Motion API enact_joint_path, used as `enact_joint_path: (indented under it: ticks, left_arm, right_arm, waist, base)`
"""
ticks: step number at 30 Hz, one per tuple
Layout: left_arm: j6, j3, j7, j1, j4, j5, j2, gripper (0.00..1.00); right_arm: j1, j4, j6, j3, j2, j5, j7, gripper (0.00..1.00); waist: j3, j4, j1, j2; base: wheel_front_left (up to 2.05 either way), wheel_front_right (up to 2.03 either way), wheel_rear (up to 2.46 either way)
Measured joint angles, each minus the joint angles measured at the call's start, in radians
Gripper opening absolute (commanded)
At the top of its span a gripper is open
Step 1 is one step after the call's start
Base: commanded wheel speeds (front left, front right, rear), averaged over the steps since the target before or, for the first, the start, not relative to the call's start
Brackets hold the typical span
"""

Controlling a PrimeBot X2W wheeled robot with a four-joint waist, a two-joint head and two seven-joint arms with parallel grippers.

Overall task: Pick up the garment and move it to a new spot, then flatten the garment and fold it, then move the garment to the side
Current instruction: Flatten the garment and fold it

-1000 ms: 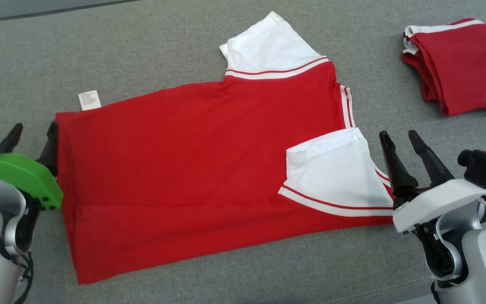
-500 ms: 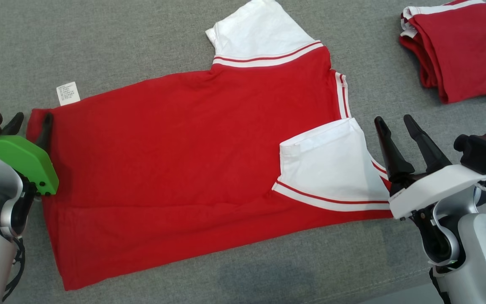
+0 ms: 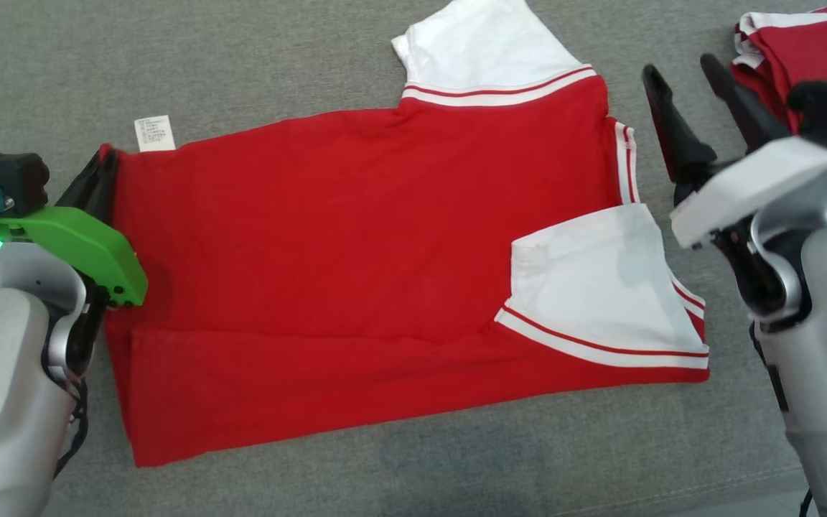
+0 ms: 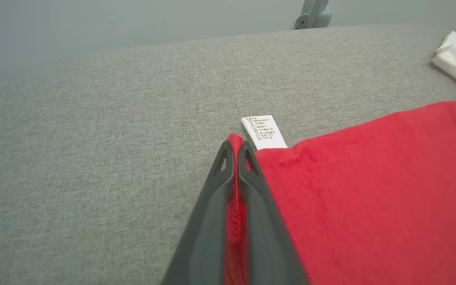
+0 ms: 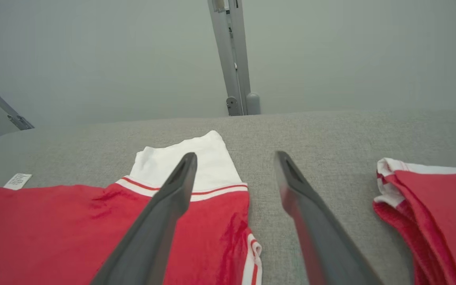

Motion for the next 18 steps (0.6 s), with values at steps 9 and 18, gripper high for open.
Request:
enact_joint_path:
  ticks: [9,18]
  left_arm:
    - [-0.005,-0.065,-0.115,-0.023,-0.074,0.038,-0.116,0.0]
    - [-0.029,-0.119,-0.199,-0.069,-0.006,0.054,-0.222,0.0]
  right_arm:
    - [-0.336,0.328,0.0,0.031,-0.054,-0.075,0.113,1.0]
    - [-0.518,0.617,0.0,0.051,-0.086,-0.158,0.185,1.0]
  waist:
    - [0.034,0.117,0.0,0.0]
    - [0.087,0.263,0.0001,0.0]
  base:
    - [0.0,0.0,0.0]
    - [0.0,0.0,0.0]
